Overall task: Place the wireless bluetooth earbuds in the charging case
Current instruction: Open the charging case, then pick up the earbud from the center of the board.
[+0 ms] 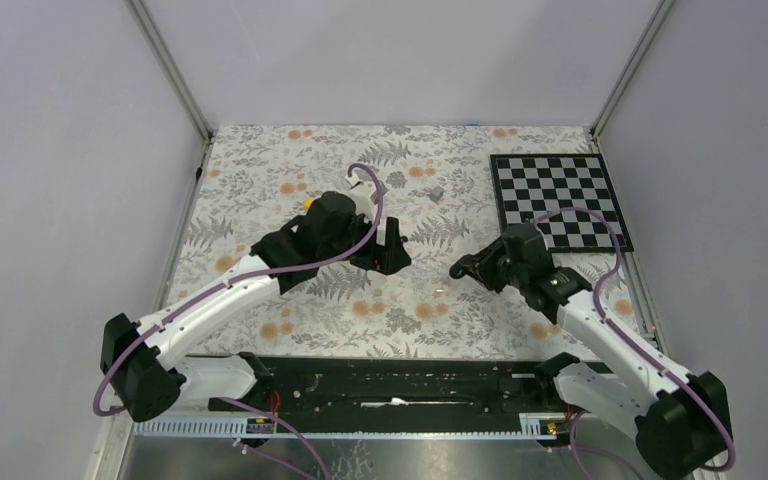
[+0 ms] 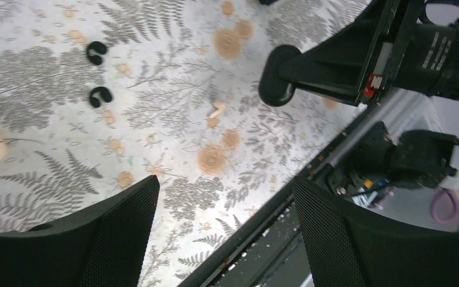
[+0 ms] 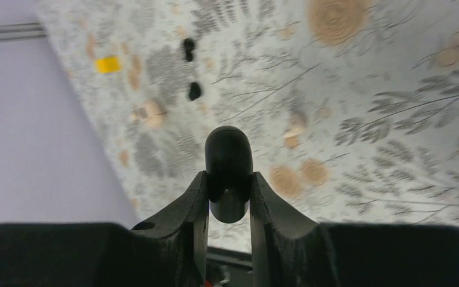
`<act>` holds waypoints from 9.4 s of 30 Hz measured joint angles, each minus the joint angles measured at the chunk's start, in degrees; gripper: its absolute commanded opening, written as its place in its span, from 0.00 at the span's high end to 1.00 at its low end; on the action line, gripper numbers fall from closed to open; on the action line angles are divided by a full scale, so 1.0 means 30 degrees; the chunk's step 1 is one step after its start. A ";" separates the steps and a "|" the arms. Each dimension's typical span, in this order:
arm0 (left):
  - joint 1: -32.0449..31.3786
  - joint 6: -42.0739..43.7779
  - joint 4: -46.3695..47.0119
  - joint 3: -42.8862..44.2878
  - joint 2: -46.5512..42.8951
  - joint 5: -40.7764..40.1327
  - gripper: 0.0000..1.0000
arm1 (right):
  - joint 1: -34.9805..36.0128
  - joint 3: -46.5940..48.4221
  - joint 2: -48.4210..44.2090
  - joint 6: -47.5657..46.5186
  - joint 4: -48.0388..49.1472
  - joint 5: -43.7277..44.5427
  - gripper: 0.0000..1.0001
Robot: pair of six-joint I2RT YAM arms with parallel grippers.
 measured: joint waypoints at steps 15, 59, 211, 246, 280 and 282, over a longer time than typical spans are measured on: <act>-0.0321 -0.0372 -0.3519 0.0051 0.0896 -0.6645 0.16 | 0.0022 0.5275 0.7191 -0.8386 -0.5282 0.3898 1.00; 0.4430 -0.3628 0.5107 -0.4065 -0.1953 0.8233 0.05 | 0.0663 -0.2455 -0.1180 -0.7184 1.0069 -0.6462 1.00; 0.5187 -0.3213 0.5588 -0.2980 -0.3519 1.4804 0.09 | 0.0663 -0.2149 0.1100 -0.2710 2.0655 -1.8586 1.00; 0.5989 -1.6320 2.3088 -0.9624 -0.4022 1.4265 0.02 | 0.0663 -0.0991 0.7664 0.4422 3.3638 -1.9373 1.00; 0.5989 -2.2061 3.2334 -0.9559 -0.0036 1.4360 0.19 | 0.1341 0.0729 0.9865 0.6404 3.4257 -1.8826 1.00; 0.5989 -2.0961 3.0767 -0.9522 -0.0546 1.4367 0.17 | 0.1392 0.0772 0.9930 0.6397 3.4264 -1.8833 1.00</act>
